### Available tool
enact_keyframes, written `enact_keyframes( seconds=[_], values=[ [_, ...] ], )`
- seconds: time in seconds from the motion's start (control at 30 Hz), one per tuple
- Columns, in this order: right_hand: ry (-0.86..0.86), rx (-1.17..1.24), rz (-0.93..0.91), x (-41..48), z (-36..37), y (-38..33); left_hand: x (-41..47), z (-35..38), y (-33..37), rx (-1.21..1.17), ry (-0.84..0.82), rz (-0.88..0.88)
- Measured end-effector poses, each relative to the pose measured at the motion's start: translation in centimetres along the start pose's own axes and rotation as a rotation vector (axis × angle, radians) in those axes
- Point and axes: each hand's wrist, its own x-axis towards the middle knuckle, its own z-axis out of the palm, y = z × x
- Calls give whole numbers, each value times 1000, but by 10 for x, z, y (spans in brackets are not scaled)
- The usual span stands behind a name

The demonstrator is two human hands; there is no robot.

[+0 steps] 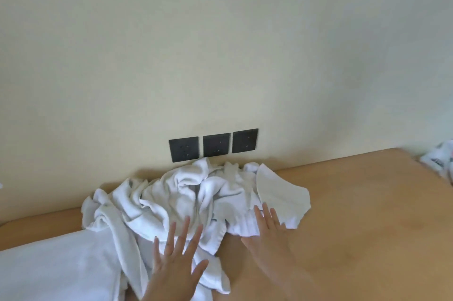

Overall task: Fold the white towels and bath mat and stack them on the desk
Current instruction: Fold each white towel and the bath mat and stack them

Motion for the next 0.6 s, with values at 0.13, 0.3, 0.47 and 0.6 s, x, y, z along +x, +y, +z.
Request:
enact_keyframes(
  seconds=[0.13, 0.3, 0.47, 0.6],
  values=[
    [-149, 71, 45, 36, 0, 44, 50, 24, 75, 31, -98, 11],
    [-151, 102, 84, 67, 12, 64, 72, 50, 93, -4, -225, -112],
    [-79, 411, 229, 77, -18, 78, 83, 43, 89, -52, -358, -175],
    [158, 724, 436, 75, -80, 118, 99, 44, 89, -122, -279, -195]
  ],
)
